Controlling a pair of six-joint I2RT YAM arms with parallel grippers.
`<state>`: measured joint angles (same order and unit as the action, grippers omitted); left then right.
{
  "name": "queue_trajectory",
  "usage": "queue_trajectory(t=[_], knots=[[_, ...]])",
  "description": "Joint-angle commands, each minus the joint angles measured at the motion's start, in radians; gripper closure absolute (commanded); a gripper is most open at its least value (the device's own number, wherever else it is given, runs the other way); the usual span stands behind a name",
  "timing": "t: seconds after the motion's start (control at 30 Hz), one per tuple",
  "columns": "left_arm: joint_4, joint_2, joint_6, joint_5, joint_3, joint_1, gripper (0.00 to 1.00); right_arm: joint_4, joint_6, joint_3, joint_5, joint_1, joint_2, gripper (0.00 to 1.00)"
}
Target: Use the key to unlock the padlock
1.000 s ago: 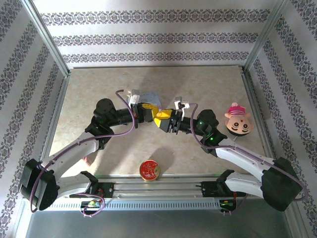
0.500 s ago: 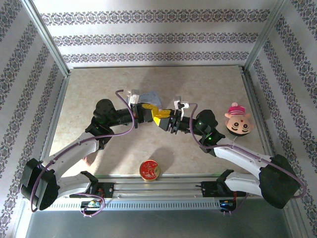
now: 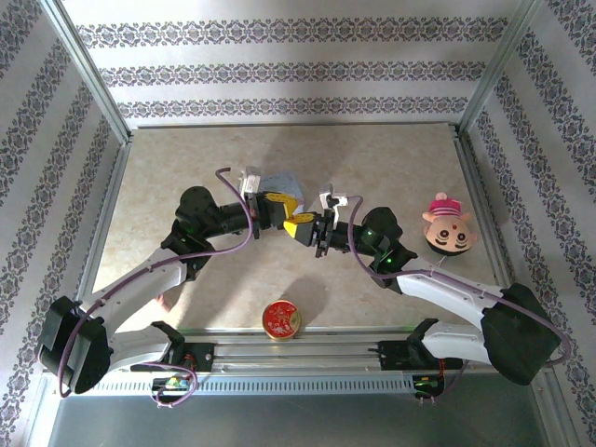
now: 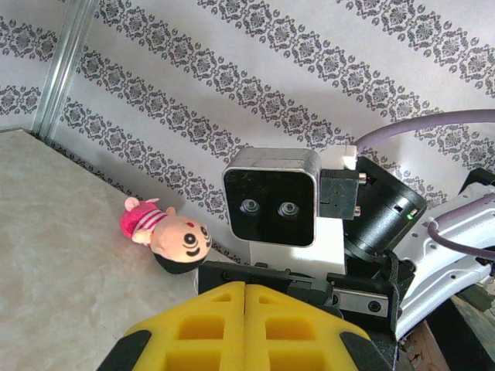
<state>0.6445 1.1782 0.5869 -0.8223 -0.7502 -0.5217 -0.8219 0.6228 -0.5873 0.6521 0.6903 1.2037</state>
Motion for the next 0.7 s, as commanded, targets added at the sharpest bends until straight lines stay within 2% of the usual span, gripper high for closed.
queue_trajectory(t=[0.0, 0.1, 0.13, 0.27, 0.37, 0.5, 0.67], knots=[[0.081, 0.000, 0.029, -0.007, 0.009, 0.008, 0.98, -0.030, -0.013, -0.013, -0.019, 0.009, 0.000, 1.00], [0.079, -0.003, 0.031, -0.003, 0.009, 0.009, 0.86, -0.007, -0.021, -0.009, -0.035, 0.008, -0.004, 1.00], [0.076, -0.004, 0.031, -0.002, 0.009, 0.011, 0.80, 0.001, -0.023, -0.009, -0.038, 0.008, -0.004, 1.00], [0.039, -0.012, 0.035, 0.011, 0.006, 0.023, 0.45, 0.072, -0.050, -0.022, -0.057, 0.005, -0.012, 1.00], [-0.016, -0.025, 0.034, 0.024, -0.007, 0.029, 0.29, 0.185, -0.087, -0.045, -0.058, 0.005, -0.019, 1.00], [-0.179, -0.056, 0.003, 0.088, -0.044, 0.035, 0.17, 0.261, -0.113, -0.050, -0.074, 0.005, -0.035, 1.00], [-0.505, -0.060, -0.068, 0.160, -0.142, 0.047, 0.16, 0.409, -0.163, -0.074, -0.133, 0.005, -0.082, 1.00]])
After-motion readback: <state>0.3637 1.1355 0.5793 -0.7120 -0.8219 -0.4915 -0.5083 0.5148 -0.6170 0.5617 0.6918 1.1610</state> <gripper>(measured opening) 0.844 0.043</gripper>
